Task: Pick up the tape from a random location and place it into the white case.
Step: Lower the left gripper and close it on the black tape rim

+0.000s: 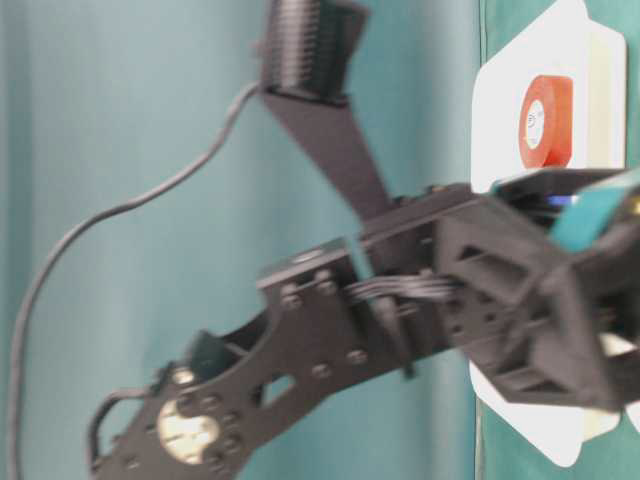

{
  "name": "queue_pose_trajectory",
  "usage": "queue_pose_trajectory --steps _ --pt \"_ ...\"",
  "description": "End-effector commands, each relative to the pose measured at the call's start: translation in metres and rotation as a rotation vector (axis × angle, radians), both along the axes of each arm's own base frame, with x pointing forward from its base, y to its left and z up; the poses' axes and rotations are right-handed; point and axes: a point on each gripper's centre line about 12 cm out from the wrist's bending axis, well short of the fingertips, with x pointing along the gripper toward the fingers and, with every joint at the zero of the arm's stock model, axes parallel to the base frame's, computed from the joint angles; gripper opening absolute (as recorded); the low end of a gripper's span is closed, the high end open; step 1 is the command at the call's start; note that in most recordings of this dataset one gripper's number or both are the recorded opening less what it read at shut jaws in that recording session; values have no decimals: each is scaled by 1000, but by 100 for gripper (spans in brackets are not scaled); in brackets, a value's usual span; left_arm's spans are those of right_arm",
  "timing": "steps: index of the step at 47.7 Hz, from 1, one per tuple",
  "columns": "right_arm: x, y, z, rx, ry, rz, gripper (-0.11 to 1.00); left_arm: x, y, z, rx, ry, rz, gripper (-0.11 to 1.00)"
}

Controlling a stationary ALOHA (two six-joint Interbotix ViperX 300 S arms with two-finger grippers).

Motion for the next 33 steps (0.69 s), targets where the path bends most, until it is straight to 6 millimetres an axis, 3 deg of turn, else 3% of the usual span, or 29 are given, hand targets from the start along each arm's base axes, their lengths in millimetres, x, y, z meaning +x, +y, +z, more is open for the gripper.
queue_pose_trajectory --steps 1,25,33 --pt "3 0 6 -4 -20 4 84 5 -5 7 -6 -33 -8 93" --pt "4 0 5 -5 -15 5 84 9 -6 -10 -5 -27 -9 93" --pt "4 0 5 -3 -12 4 84 8 -5 -10 -4 -23 -8 84"
